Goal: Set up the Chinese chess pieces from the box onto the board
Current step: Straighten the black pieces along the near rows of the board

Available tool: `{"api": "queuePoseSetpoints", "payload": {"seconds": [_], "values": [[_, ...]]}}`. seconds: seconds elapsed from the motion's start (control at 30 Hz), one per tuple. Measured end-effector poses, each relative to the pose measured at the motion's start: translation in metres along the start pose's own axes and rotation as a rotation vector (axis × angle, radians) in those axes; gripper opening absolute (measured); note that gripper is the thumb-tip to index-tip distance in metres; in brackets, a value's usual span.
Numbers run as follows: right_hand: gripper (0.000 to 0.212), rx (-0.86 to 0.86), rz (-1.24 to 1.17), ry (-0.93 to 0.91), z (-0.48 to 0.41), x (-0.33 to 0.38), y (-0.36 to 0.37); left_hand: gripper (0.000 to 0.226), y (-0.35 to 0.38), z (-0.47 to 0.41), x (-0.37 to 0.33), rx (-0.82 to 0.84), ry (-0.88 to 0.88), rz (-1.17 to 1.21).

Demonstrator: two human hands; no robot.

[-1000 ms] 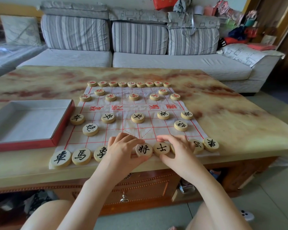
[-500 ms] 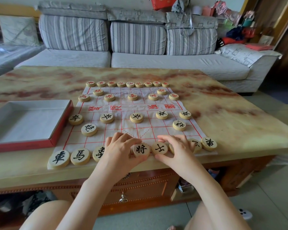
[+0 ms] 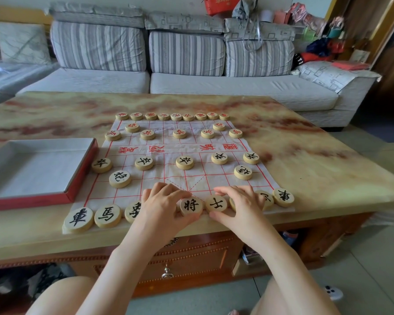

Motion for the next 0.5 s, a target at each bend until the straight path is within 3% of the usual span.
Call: {"api": "queuePoseSetpoints", "payload": {"seconds": [0.33, 0.5], "values": [[0.051, -0.019, 0.029, -0.01, -0.0004, -0.0018, 0.0019, 0.067, 0.0027, 0.0, 0.0002, -0.02, 0.0, -0.013], [0.052, -0.033, 0.0, -0.01, 0.0008, -0.0017, -0.0004, 0.077, 0.0014, -0.004, -0.0024, -0.034, 0.017, 0.006]]}}
Point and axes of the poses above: each hand's wrist, its own z-axis away from the middle knuckle, its own y-axis out of the palm, x = y × z, the point moved 1 cm from there along -z, towards the middle knuckle, and after that the axes turned 5 degrees about -z, right-handed, at the moved point
